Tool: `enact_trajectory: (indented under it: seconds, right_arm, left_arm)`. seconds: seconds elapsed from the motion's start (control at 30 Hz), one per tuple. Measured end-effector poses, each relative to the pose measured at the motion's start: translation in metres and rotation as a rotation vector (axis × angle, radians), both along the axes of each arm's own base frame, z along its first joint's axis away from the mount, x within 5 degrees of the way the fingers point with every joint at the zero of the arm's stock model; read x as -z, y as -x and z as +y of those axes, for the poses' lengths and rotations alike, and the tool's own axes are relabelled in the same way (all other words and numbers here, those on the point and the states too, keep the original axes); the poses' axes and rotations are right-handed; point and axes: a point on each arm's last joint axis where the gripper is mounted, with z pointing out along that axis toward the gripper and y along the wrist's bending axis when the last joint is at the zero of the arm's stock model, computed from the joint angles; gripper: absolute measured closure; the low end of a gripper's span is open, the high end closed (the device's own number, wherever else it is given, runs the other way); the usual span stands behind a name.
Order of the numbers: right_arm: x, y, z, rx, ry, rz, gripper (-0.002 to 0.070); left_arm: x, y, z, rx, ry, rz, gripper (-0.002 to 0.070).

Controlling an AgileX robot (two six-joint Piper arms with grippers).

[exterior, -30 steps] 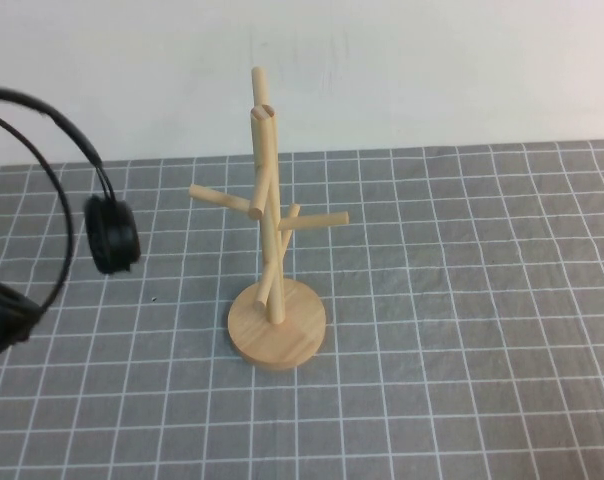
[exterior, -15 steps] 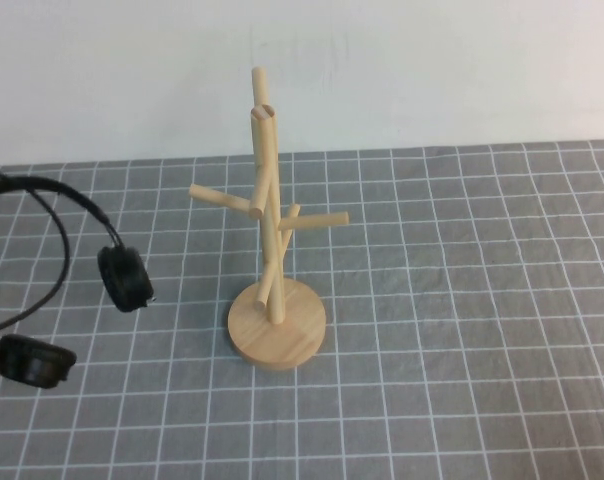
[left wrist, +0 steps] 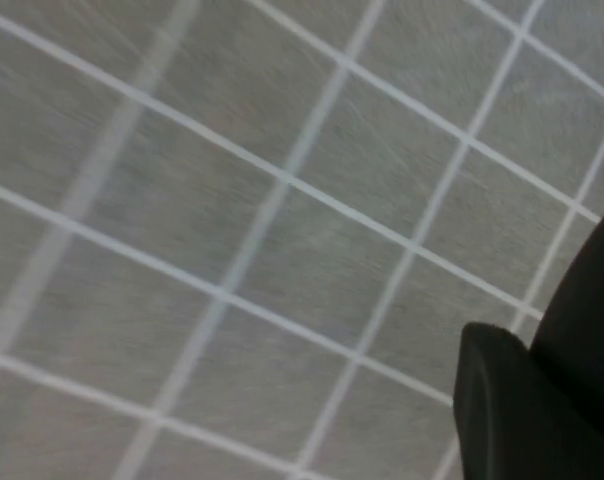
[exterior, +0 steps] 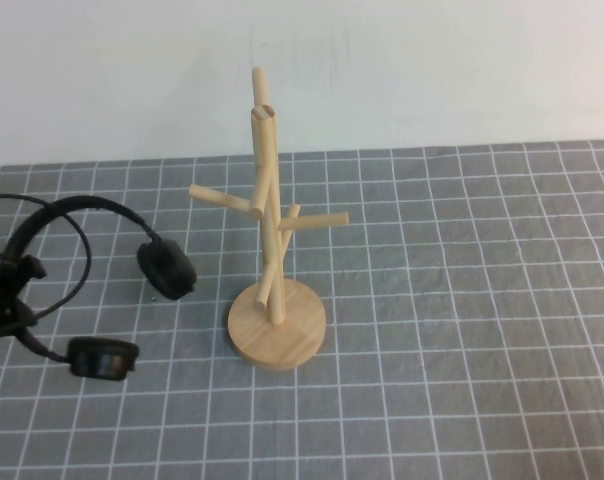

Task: Take out the headphones from the headphone stand
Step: Place the headphones on the table

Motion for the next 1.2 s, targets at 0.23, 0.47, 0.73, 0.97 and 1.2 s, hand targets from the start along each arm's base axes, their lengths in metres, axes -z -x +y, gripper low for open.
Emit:
enact_trajectory:
  seconds: [0.23, 0.47, 0.73, 0.97, 1.2]
  right_arm:
    - [0.0, 0.0, 0.0, 0.0, 0.0, 0.0, 0.0684]
    - [0.0, 0.0, 0.0, 0.0, 0.0, 0.0, 0.0685]
    - [0.0, 0.0, 0.0, 0.0, 0.0, 0.0, 0.0684]
    - [0.0, 0.0, 0.0, 0.0, 0.0, 0.0, 0.0685]
    - [0.0, 0.0, 0.0, 0.0, 0.0, 0.0, 0.0684]
  left_arm:
    - [0.029, -0.011, -0.008, -0.022, 0.144, 0.002, 0.0624]
    - [0.034, -0.014, -0.008, -0.043, 0.164, -0.012, 0.0624]
    - [0.034, -0.015, -0.016, -0.012, 0.163, -0.01, 0.0624]
    - [0.034, -0.019, -0.044, 0.078, 0.107, -0.03, 0.0624]
    - [0.034, -0.019, -0.047, 0.098, 0.095, -0.019, 0.0624]
